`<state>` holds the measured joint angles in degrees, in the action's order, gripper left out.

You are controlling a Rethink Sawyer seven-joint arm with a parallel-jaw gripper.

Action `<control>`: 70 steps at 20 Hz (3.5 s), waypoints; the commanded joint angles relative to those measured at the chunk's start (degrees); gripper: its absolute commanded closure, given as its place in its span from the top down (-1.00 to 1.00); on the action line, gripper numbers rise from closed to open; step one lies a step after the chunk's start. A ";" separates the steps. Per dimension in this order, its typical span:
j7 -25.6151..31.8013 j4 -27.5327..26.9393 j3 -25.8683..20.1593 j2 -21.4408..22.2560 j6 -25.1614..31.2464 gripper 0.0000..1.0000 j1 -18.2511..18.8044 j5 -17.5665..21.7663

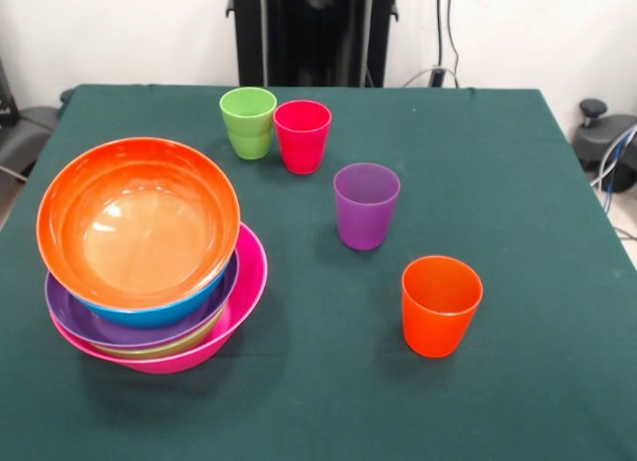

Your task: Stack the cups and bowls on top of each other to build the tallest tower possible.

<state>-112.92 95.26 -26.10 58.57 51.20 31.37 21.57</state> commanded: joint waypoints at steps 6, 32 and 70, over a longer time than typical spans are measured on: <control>-20.88 -1.22 12.06 -18.57 -18.43 1.00 -9.58 8.01; -16.63 -1.71 19.46 -22.91 -27.67 1.00 -13.92 1.65; -16.41 -1.13 21.63 -20.12 -23.83 1.00 -19.49 -5.64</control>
<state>-126.20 93.55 -3.69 42.79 23.19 12.00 16.34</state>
